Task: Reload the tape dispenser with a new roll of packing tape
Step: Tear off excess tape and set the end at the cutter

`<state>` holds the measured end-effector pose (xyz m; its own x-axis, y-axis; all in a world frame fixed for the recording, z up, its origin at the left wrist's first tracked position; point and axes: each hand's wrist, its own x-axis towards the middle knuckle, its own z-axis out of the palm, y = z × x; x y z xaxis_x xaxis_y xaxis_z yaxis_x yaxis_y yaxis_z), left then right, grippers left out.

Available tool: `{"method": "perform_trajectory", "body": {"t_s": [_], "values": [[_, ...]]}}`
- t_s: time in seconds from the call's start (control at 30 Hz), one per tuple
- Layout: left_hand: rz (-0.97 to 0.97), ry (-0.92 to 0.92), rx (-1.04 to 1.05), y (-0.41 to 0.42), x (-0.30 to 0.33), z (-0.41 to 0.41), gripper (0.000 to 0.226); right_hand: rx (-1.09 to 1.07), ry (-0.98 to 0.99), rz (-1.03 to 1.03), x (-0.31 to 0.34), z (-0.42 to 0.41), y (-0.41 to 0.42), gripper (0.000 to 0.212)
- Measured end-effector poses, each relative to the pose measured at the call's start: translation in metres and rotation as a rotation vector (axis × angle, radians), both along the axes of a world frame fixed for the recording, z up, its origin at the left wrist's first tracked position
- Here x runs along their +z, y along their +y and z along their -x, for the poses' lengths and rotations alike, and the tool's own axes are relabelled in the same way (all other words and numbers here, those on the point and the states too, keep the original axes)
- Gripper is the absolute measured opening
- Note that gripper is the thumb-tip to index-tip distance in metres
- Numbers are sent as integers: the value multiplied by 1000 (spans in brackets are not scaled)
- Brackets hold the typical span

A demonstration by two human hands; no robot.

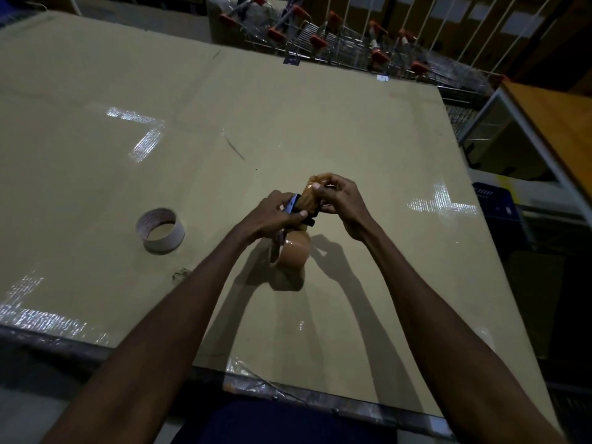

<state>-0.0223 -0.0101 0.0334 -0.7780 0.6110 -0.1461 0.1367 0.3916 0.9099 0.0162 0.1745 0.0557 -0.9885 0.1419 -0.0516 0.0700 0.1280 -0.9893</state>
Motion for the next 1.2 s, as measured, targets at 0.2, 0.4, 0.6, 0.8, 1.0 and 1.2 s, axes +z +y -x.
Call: {"method": "perform_trajectory", "body": {"t_s": [0.2, 0.4, 0.6, 0.8, 1.0, 1.2], "values": [[-105, -117, 29, 6, -6, -9, 31, 4, 43, -88, 0, -1, 1, 17], [-191, -172, 53, 9, -2, -14, 35, -24, 132, -184, -1, 3, -4, 10], [-273, -163, 234, 23, -7, -23, 16, -114, -6, -181, -1, 10, -12, 21], [-213, 19, 284, 24, -16, -36, 25, -132, -154, -138, 2, 12, -19, 16], [-193, 262, 124, 19, -45, -59, 22, -88, -283, 38, -27, -12, -18, 15], [-210, 207, 137, 17, -32, -51, 26, -71, -352, 215, -33, -10, -5, 12]]}}
